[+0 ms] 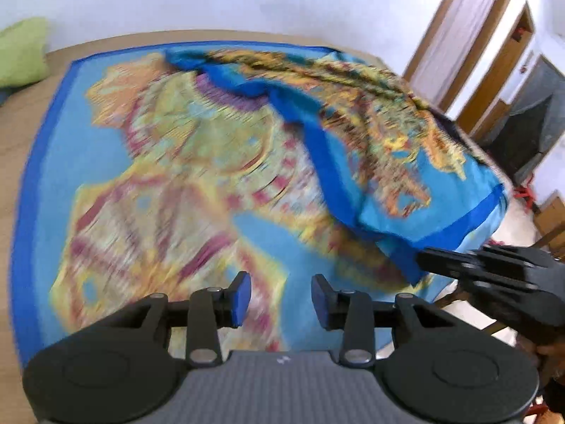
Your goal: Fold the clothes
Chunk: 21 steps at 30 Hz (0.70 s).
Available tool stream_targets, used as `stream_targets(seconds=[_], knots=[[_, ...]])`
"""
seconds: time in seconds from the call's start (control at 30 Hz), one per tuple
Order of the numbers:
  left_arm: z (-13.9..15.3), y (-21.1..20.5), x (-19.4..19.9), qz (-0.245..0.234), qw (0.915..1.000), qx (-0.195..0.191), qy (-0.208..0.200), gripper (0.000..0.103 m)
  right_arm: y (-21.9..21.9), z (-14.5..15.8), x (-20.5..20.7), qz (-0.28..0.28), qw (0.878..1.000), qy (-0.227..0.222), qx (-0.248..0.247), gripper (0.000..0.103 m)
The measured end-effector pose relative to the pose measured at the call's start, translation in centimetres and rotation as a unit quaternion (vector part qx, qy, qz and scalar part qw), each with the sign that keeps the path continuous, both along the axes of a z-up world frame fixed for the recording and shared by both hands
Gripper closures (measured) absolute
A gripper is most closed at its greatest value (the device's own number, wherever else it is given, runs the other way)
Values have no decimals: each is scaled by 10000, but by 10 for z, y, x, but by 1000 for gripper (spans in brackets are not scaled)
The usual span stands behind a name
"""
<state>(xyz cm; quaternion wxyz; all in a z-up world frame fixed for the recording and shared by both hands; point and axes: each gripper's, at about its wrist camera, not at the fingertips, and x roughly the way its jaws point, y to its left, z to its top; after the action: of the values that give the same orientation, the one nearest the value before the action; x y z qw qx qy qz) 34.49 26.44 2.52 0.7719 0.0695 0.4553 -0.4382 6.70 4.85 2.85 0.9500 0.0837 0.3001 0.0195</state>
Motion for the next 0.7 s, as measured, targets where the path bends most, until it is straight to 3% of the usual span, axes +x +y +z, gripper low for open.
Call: stream_targets(seconds=[0.1, 0.23, 0.33, 0.43, 0.5, 0.53, 0.63, 0.7], knots=[[-1, -41, 27, -56, 9974, -457, 554, 54, -20, 22, -15, -114, 9984, -371, 421, 100], [-14, -92, 73, 111, 9875, -891, 1297, 48, -46, 52, -35, -225, 9915, -853, 958, 101], [-32, -125, 99, 222, 9782, -890, 1862, 48, -59, 64, -48, -84, 9885, -1018, 1111, 101], [-40, -141, 102, 298, 9815, -664, 1772, 48, -64, 63, -49, -76, 9914, -921, 927, 100], [-42, -143, 100, 283, 9836, -579, 1685, 48, -62, 52, -42, -31, 9957, -617, 691, 97], [-43, -143, 99, 278, 9848, -500, 1639, 48, -57, 42, -35, -92, 9980, -407, 481, 93], [-41, -138, 96, 252, 9881, -306, 1487, 48, -41, 9, -8, -347, 9993, 59, 159, 58], [-39, -132, 92, 197, 9897, -210, 1403, 47, -32, -11, 9, -473, 9985, 216, 191, 52]])
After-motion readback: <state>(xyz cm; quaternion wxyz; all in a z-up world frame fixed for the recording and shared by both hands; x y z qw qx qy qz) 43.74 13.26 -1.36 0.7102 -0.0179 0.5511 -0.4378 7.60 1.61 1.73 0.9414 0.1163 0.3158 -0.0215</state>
